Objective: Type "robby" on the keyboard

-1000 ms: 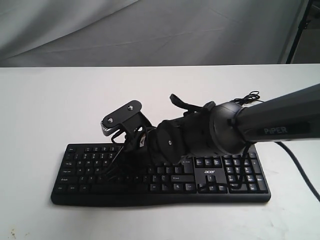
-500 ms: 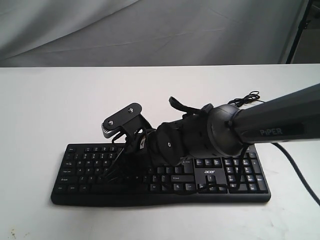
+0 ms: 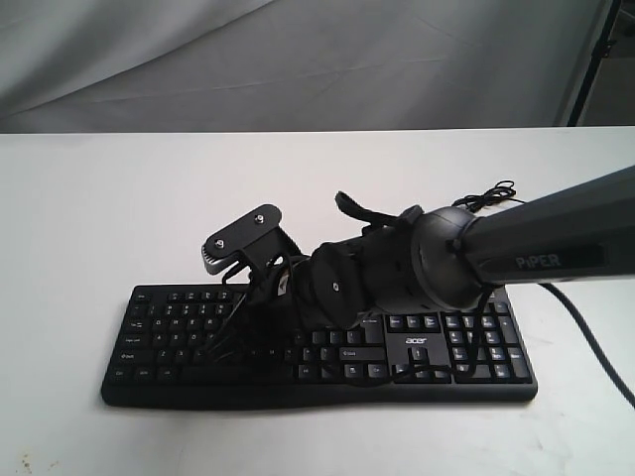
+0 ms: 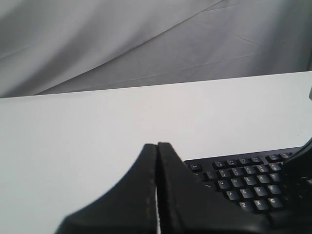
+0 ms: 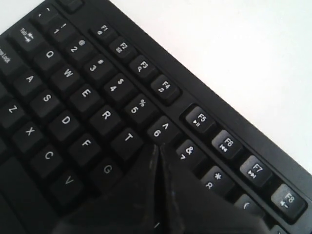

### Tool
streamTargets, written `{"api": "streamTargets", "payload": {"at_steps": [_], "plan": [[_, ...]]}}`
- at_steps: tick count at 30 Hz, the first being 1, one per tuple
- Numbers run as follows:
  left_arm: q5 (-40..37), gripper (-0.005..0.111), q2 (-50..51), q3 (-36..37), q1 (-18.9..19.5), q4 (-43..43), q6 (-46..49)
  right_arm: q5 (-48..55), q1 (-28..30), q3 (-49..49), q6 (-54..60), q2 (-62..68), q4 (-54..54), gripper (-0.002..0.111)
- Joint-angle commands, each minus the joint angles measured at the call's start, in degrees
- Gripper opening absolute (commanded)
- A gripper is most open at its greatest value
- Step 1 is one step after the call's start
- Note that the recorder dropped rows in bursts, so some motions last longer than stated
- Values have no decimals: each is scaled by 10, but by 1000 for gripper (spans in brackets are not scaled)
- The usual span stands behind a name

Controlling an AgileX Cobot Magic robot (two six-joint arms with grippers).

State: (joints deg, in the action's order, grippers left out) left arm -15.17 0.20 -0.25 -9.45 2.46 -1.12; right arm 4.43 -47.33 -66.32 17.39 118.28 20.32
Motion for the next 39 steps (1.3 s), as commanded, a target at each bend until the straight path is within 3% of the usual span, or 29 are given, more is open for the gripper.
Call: {"api": "streamTargets", "payload": {"at_steps": [1, 25, 31, 39], "plan": [[4, 0, -2, 2, -4, 3, -2, 10, -1, 2, 2, 3, -8, 0], [4, 0, -2, 2, -4, 3, -2, 8, 0, 6, 3, -65, -32, 0], [4, 0, -2, 2, -4, 3, -2, -68, 12, 127, 3, -193, -32, 0], [4, 0, -2, 2, -4, 3, -2, -86, 58, 356, 3, -507, -32, 0]]}}
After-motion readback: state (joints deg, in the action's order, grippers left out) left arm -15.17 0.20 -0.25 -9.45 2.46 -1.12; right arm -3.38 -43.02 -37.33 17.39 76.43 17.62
